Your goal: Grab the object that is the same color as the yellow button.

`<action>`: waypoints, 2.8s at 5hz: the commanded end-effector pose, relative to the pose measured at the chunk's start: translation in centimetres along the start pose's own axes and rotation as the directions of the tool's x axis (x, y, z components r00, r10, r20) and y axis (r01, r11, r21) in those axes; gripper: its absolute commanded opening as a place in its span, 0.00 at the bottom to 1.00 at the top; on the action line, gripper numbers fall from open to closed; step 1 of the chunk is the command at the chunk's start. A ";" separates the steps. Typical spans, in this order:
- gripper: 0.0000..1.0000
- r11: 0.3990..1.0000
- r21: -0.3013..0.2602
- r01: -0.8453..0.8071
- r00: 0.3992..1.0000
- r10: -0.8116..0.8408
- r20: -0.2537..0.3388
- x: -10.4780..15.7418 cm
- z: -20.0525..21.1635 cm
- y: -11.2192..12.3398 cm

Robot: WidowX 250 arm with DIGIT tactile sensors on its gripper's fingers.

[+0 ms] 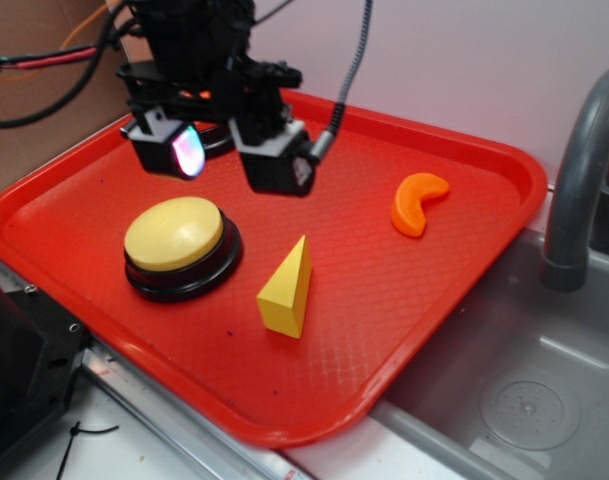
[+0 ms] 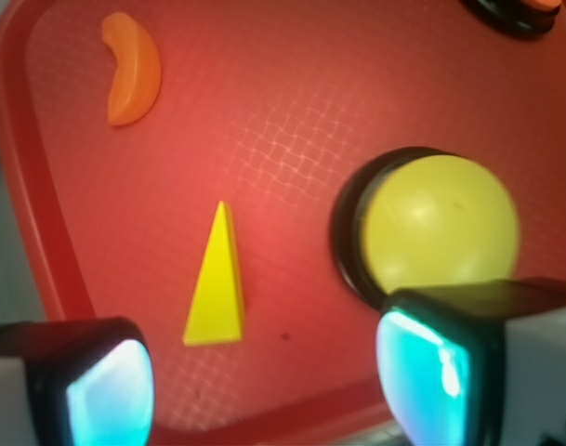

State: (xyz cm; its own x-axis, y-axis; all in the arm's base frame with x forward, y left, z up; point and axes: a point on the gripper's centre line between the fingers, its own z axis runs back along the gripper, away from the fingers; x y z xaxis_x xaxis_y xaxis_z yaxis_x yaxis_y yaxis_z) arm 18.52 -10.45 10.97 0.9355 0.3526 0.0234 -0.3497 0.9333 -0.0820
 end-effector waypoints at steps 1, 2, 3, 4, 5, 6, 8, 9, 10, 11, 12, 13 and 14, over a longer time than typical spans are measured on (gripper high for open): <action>1.00 0.982 -0.108 -0.156 0.986 0.150 -0.068 -0.1 -4.3 -1.8; 1.00 0.980 -0.084 -0.180 0.981 0.173 -0.086 -0.3 -5.6 -2.3; 1.00 0.976 -0.066 -0.209 0.972 0.200 -0.125 -0.7 -7.2 -2.2; 1.00 0.972 -0.049 -0.229 0.965 0.221 -0.139 -1.1 -8.5 -3.1; 0.70 0.967 -0.042 -0.252 0.957 0.242 -0.160 -1.2 -9.4 -3.1; 0.00 0.969 -0.028 -0.244 0.962 0.238 -0.129 -1.3 -9.2 -3.1; 0.00 0.997 -0.056 0.049 0.997 -0.053 -0.054 0.6 -5.0 -1.3; 0.00 0.969 0.010 0.247 0.969 -0.247 0.006 2.4 0.0 0.4; 0.00 0.954 -0.027 0.298 0.954 -0.298 -0.021 3.3 3.2 3.6; 0.00 0.950 -0.053 0.306 0.951 -0.308 -0.023 4.5 5.6 6.7; 0.00 0.970 -0.037 0.241 0.970 -0.240 0.035 5.3 7.4 9.8; 0.00 0.981 0.019 0.191 0.980 -0.191 0.052 6.1 7.7 10.7; 0.00 0.980 0.098 0.175 0.983 -0.179 0.032 7.1 7.3 11.1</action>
